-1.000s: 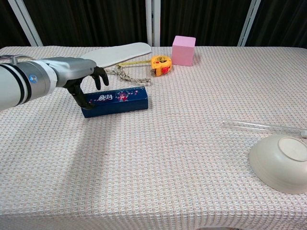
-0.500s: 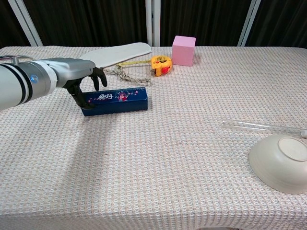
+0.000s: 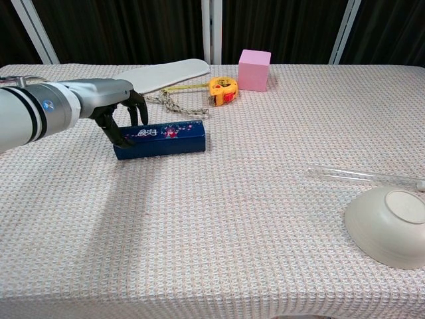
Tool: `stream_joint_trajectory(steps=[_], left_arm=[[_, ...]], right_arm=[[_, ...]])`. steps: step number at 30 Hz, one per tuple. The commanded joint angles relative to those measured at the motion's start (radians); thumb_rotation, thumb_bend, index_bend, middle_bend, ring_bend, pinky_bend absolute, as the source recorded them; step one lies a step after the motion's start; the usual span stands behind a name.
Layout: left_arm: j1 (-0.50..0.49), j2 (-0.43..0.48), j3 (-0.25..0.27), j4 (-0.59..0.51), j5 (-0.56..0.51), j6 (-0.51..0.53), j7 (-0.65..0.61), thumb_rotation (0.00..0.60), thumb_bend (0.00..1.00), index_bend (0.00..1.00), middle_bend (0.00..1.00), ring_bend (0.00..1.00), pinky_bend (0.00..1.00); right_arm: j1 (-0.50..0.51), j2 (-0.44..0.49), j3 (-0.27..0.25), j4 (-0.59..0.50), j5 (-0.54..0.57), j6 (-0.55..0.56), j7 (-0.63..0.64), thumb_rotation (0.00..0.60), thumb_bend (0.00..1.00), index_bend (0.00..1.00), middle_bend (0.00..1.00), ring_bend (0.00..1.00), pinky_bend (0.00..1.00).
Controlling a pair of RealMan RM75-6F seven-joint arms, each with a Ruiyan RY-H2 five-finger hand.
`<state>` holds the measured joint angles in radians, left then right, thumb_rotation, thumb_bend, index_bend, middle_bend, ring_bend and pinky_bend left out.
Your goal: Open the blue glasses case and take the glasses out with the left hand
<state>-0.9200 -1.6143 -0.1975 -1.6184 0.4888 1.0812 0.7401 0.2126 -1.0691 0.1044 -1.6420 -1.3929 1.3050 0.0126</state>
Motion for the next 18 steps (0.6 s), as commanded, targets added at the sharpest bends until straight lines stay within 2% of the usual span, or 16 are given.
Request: stream_joint_trajectory(steps=[1,8,18], left_arm=[[0.005,0.003,-0.012,0.001,-0.008,-0.011,-0.026,0.600,0.40,0.40,0.40,0.11,0.19],[0.011,0.022,-0.052,-0.008,-0.073,-0.048,-0.091,0.600,0.45,0.44,0.44,0.14,0.21],[0.019,0.049,-0.098,-0.009,-0.178,-0.118,-0.195,0.600,0.48,0.49,0.49,0.20,0.24]], right_arm=[[0.000,0.000,0.000,0.000,0.001,0.000,0.000,0.600,0.33,0.00,0.00,0.00,0.00],[0.001,-0.002,0.000,0.002,0.001,0.000,-0.001,0.600,0.33,0.00,0.00,0.00,0.00],[0.003,-0.005,0.001,0.007,0.004,-0.004,-0.001,0.600,0.33,0.00,0.00,0.00,0.00]])
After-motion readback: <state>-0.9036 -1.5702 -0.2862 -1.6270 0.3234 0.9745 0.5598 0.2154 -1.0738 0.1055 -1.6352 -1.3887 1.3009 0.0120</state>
